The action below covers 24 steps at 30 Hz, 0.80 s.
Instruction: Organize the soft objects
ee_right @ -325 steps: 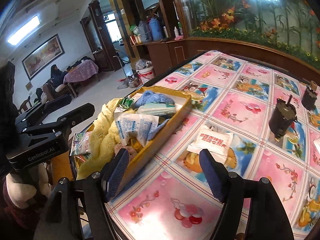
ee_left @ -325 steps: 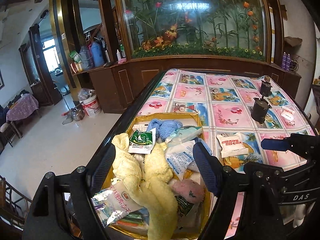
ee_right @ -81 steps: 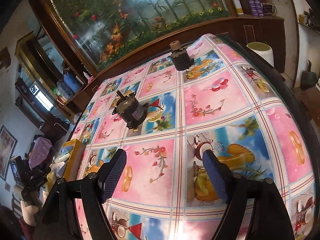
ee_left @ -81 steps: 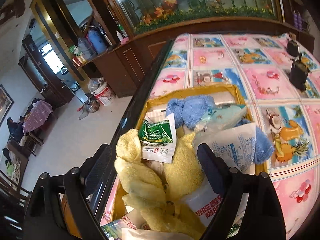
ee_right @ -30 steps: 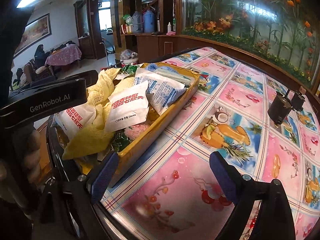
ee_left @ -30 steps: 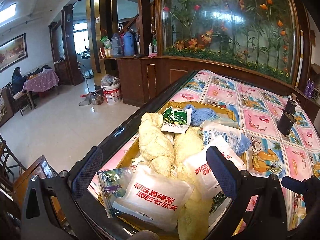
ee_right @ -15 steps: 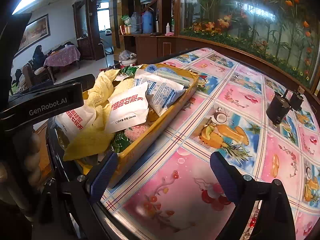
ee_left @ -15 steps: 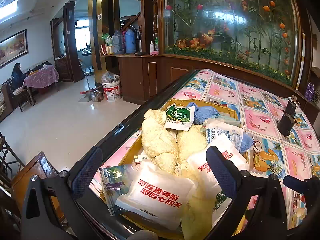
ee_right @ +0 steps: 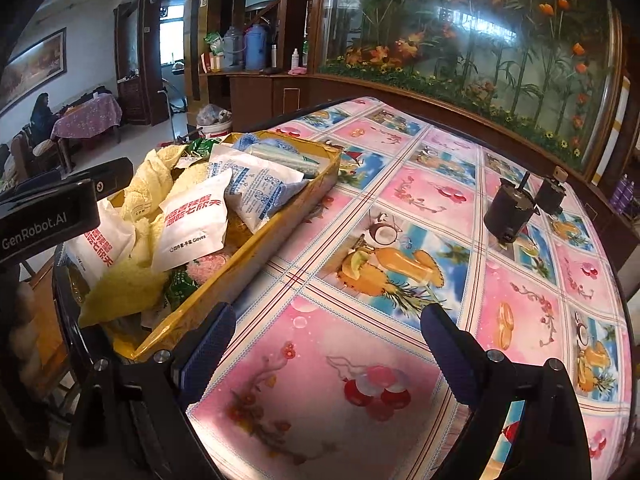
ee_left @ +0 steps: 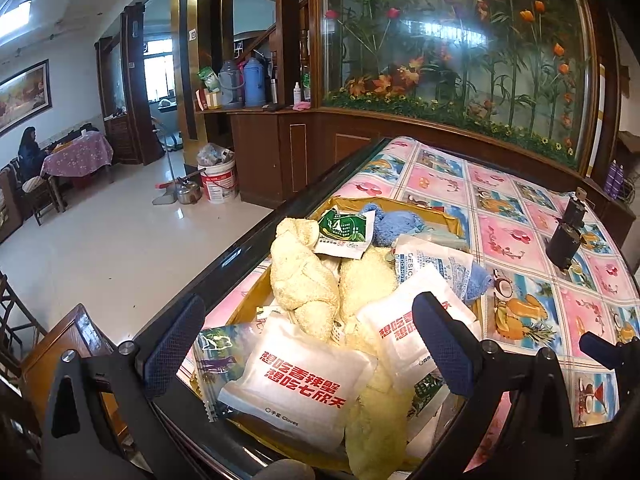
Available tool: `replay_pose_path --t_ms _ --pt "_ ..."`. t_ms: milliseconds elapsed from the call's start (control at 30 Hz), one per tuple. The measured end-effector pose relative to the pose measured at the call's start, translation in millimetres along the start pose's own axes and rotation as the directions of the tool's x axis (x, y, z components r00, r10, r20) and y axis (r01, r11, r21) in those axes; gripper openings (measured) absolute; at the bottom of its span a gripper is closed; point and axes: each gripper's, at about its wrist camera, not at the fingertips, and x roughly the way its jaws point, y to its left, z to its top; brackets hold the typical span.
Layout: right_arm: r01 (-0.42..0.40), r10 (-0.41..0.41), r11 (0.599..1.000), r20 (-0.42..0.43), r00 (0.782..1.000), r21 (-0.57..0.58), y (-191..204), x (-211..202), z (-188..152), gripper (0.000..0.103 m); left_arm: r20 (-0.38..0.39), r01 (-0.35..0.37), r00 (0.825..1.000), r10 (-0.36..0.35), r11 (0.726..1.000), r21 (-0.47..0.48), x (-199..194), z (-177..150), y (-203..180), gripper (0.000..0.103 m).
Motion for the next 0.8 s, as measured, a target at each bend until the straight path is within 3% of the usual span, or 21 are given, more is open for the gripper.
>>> replay_pose_path --t_ms 800 --pt "-0.025 0.024 0.999 -0.028 0.999 -0.035 6.7 5.9 -3.4 0.095 -0.031 0.021 0.999 -0.021 1.000 0.002 3.5 -1.6 -5.9 0.103"
